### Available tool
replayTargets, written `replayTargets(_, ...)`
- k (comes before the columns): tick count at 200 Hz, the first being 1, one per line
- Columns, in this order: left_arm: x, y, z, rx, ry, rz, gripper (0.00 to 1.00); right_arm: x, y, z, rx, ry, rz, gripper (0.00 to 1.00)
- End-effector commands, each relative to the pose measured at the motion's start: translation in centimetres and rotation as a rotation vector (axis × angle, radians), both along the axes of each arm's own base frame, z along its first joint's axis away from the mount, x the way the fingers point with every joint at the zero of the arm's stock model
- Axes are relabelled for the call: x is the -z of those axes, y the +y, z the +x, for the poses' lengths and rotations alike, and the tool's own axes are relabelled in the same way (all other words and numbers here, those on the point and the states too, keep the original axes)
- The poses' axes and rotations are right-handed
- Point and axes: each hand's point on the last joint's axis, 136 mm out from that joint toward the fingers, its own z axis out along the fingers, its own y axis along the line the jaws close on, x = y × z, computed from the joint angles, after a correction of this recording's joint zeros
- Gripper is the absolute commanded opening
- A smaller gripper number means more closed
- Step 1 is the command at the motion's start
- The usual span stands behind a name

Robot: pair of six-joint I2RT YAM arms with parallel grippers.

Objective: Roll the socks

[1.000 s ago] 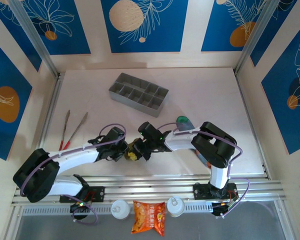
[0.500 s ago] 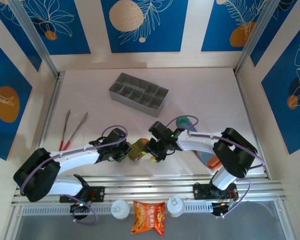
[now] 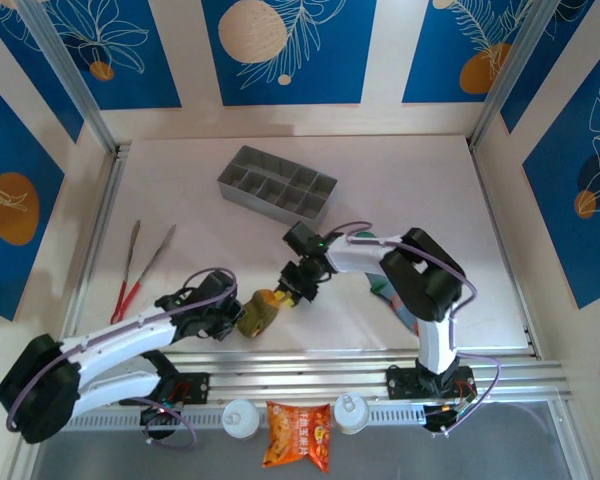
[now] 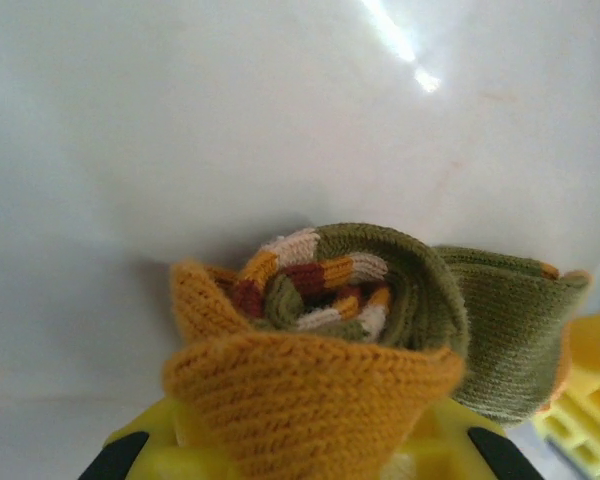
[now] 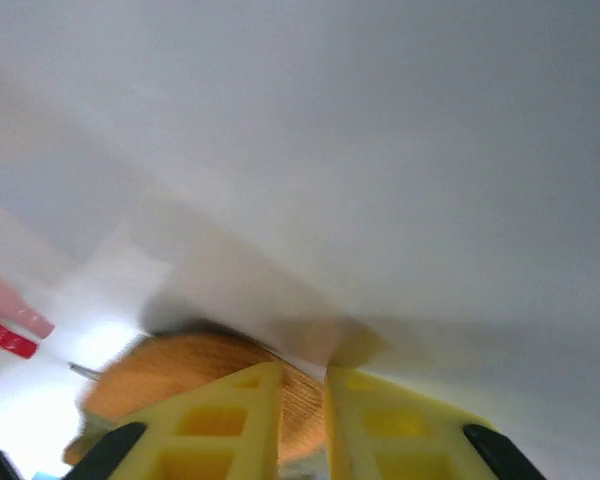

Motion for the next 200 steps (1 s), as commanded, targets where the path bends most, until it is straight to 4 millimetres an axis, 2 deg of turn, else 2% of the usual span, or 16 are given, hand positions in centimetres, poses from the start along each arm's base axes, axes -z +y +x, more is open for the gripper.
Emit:
replayTargets(1,2.6,5.5,-3.6,-0.139,0.122,0.188,0.0,1.8,4.0,2.0,-0.083,-0.074,0.061,0.15)
replayTargets(27,3.1,6.0,-3.1,-0.287,0.118,0.155,0.0,1.3,5.0,2.8,-0.114,-0.095,0.044,0.17)
replayTargets(46,3.0,5.7,-2.0,-0.37,0.113,0.155,0.0,0.4,4.1,3.8,-0.129,-0.143,0.014,0.19)
replayTargets(66,2.3,4.1,-0.2,-0.385,0.114,0.162,0.0,-2.1,2.3,5.4,-0.163,-0.287,-0.01,0.22)
replayTargets(87,2.2,2.3,1.1,-0.336,0.144,0.208,0.0,-5.4,0.1,6.3,-0.285,-0.557,-0.059,0.25)
replayTargets(105,2.6,2.2,0.6,-0.325,0.197,0.302,0.0,-6.6,-2.0,5.2,-0.362,-0.75,-0.071,0.27)
replayTargets(121,3.1,1.9,0.1,-0.322,0.237,0.349,0.0,-6.4,-3.7,3.7,-0.375,-0.892,-0.051,0.27)
replayTargets(134,3.1,1.8,-0.1,-0.31,0.257,0.405,0.0,-5.9,-4.7,2.4,-0.311,-0.889,0.032,0.29)
replayTargets(145,3.1,1.4,-0.2,-0.297,0.277,0.439,0.0,-5.3,-5.2,1.4,-0.245,-0.812,0.076,0.29)
replayTargets(160,3.2,0.8,-0.3,-0.279,0.308,0.475,0.0,-5.2,-4.4,-0.1,-0.2,-0.715,0.162,0.3)
replayTargets(179,3.6,-0.1,-0.3,-0.258,0.348,0.503,0.0,-5.8,-1.9,-2.4,-0.208,-0.658,0.27,0.32)
replayTargets(200,3.6,-0.8,-0.3,-0.227,0.402,0.56,0.0,-6.3,-0.9,-4.1,-0.251,-0.698,0.268,0.32)
